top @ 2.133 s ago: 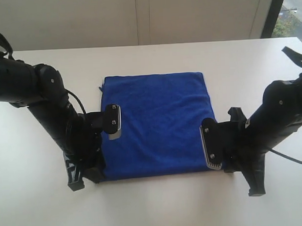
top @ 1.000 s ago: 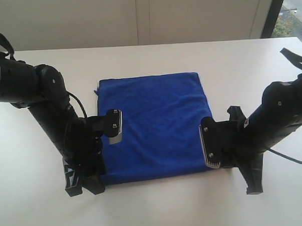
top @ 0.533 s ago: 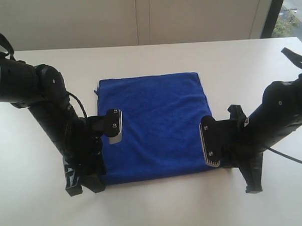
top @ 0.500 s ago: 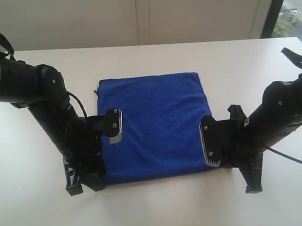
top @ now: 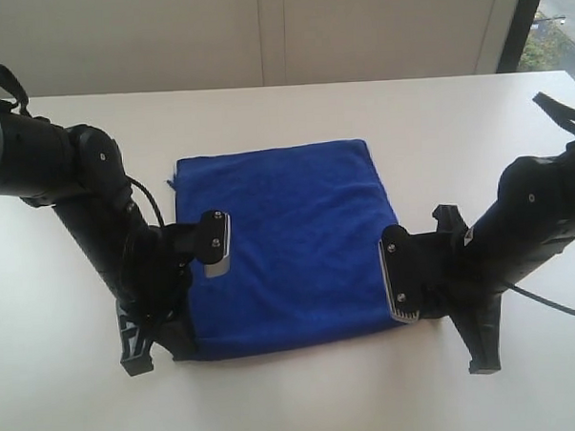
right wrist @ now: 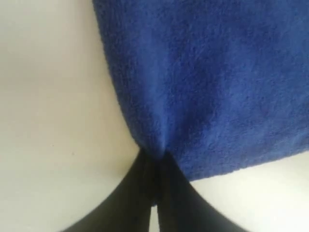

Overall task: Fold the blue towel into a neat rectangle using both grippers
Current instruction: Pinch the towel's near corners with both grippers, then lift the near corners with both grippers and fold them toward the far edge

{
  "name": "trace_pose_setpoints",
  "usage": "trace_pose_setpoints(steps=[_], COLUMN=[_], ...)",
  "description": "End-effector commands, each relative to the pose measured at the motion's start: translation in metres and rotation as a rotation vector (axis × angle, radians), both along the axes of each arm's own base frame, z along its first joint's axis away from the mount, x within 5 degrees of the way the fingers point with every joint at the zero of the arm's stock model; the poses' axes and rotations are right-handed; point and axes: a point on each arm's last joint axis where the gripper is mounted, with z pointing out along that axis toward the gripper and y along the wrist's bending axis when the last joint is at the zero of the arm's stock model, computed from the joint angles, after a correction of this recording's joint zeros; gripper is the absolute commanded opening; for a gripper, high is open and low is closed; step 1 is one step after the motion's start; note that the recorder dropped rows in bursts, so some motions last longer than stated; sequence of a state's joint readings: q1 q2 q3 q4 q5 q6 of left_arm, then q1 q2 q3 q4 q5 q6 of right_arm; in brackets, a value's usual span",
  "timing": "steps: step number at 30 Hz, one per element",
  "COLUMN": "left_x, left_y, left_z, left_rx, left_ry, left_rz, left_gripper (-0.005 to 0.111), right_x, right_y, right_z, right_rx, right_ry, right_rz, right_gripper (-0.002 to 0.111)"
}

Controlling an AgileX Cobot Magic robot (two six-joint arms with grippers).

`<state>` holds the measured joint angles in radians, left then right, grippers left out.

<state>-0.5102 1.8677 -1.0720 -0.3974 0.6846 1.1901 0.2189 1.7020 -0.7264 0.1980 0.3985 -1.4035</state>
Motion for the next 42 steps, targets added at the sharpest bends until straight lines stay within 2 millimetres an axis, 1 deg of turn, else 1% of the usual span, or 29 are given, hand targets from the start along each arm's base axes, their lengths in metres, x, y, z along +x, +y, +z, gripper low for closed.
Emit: trace_pose_setpoints(steps=[1,5,9,11,13,17,20,24,25,28,31,34,35,37,42], left_x=[-0.009,-0.011,-0.012,-0.015,-0.017,-0.024,-0.029,-0.033,-0.033,-0.032,-0.031,-0.028,-0.025,-0.020,-0.013], left_y=[0.004,0.004,0.005,0.006,0.007,0.009,0.011,0.013,0.013,0.013,0.016,0.019,0.020,0.019,0.017], left_z=[-0.004,-0.001,0.007,0.016,0.019,0.031,0.033,0.034,0.034,0.036,0.049,0.059,0.061,0.061,0.062], left_rx=[0.028,0.024,0.013,0.005,0.003,0.002,0.016,0.036,0.040,0.053,0.060,0.070,0.068,0.062,0.036], left_ry=[0.067,0.078,0.060,0.058,0.067,0.102,0.160,0.206,0.206,0.188,0.121,0.038,0.000,-0.052,-0.124], left_rz=[-0.059,-0.087,-0.090,-0.100,-0.107,-0.117,-0.109,-0.114,-0.112,-0.055,0.003,0.056,0.098,0.121,0.142], left_gripper=[0.000,0.000,0.000,0.000,0.000,0.000,0.000,0.000,0.000,0.000,0.000,0.000,0.000,0.000,0.000], right_x=[-0.004,-0.010,-0.016,-0.023,-0.028,-0.038,-0.043,-0.046,-0.046,-0.043,-0.039,-0.034,-0.031,-0.025,-0.019], right_y=[0.000,0.000,0.002,0.010,0.016,0.026,0.032,0.034,0.033,0.034,0.033,0.032,0.031,0.031,0.030], right_z=[0.005,0.017,0.024,0.027,0.028,0.027,0.029,0.037,0.040,0.053,0.065,0.070,0.072,0.075,0.079], right_rx=[-0.001,0.016,0.032,0.030,0.027,0.024,0.019,0.025,0.028,0.064,0.084,0.073,0.065,0.059,0.065], right_ry=[0.006,0.019,0.046,0.074,0.102,0.175,0.194,0.169,0.159,0.054,-0.066,-0.136,-0.175,-0.243,-0.328], right_rz=[0.012,-0.017,-0.019,0.018,0.042,0.042,0.070,0.027,0.024,0.014,0.017,0.027,0.024,0.012,0.008], right_gripper=[0.000,0.000,0.000,0.000,0.000,0.000,0.000,0.000,0.000,0.000,0.000,0.000,0.000,0.000,0.000])
